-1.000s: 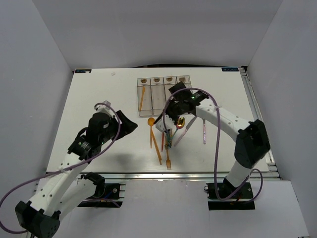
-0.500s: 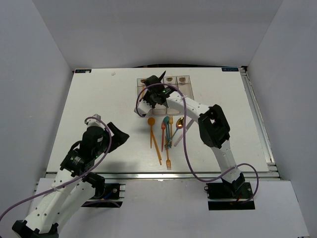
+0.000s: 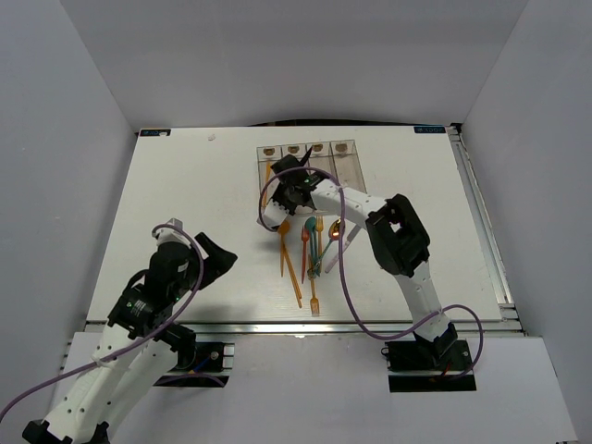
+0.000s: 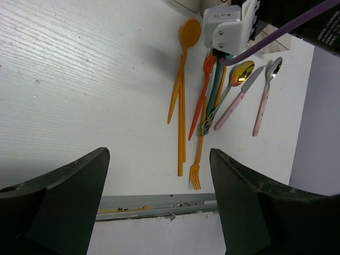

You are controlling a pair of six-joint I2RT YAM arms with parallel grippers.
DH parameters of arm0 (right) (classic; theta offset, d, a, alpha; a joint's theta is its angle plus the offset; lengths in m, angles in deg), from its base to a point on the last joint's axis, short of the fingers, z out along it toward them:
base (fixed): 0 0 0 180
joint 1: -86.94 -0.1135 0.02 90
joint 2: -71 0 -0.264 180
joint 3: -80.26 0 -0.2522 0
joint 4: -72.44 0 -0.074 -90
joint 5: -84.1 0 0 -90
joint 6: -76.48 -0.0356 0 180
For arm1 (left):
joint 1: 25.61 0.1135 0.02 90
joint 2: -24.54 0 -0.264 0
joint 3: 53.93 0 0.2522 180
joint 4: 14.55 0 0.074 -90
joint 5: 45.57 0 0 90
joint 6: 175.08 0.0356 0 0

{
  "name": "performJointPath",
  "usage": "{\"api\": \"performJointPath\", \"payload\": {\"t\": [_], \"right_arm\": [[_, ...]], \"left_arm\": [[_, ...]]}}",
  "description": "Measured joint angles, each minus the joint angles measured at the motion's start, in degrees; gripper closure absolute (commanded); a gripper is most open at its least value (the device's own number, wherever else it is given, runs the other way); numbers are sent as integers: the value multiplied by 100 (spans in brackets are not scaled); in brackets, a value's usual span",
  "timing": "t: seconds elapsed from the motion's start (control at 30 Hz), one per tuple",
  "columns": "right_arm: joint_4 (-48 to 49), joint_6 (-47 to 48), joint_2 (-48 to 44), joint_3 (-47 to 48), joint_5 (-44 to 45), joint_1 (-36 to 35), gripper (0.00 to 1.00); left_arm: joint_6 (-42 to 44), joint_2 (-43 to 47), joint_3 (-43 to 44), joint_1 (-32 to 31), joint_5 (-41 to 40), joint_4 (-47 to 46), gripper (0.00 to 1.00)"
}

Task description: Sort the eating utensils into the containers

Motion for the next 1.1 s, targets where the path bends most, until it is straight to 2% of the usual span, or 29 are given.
{"api": "performJointPath", "payload": {"t": [0.4, 0.53, 0.7, 0.93, 1.1], "right_arm": [[160, 22, -42, -149, -295, 7, 100], [260, 28, -57, -221, -332, 11, 97], [323, 26, -57, -240, -446, -13, 86], [369, 33, -57, -354, -498, -92, 78], [455, 33, -57, -407, -546, -101, 67]], "left_arm": [[-125, 236, 0, 0, 0, 116, 13], [-146, 275, 0, 0, 0, 131, 13], [-168, 280, 0, 0, 0, 155, 13], [-179, 313, 0, -2, 0, 157, 13], [-227, 372, 0, 0, 0, 170, 13]]}}
